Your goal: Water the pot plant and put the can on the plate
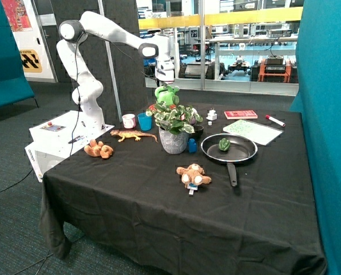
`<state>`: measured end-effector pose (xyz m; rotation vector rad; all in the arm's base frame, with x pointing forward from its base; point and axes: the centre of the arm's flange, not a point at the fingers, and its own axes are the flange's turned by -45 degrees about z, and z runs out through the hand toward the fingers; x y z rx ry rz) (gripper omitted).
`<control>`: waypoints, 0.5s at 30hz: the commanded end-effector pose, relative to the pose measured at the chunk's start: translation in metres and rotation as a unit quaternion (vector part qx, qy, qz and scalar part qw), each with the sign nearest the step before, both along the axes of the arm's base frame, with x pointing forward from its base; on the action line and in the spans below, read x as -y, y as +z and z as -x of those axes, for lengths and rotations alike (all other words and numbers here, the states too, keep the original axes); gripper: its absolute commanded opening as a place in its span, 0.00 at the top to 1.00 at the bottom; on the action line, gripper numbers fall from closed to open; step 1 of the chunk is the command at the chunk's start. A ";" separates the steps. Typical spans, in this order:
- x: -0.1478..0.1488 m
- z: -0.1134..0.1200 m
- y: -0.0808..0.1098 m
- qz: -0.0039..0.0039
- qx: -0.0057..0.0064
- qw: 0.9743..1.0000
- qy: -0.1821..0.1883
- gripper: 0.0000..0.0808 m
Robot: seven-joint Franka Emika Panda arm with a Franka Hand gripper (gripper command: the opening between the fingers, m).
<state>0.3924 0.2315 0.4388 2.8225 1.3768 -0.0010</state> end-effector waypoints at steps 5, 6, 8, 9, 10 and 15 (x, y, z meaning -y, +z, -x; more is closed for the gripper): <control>-0.008 0.019 -0.007 -0.001 0.000 1.000 0.021 1.00; -0.008 0.020 -0.008 -0.001 0.000 1.000 0.024 1.00; -0.010 0.022 -0.010 -0.001 0.000 1.000 0.025 1.00; -0.011 0.023 -0.011 -0.001 0.000 1.000 0.029 1.00; -0.012 0.024 -0.012 -0.001 0.000 1.000 0.030 1.00; -0.017 0.028 -0.016 -0.001 0.000 0.999 0.042 1.00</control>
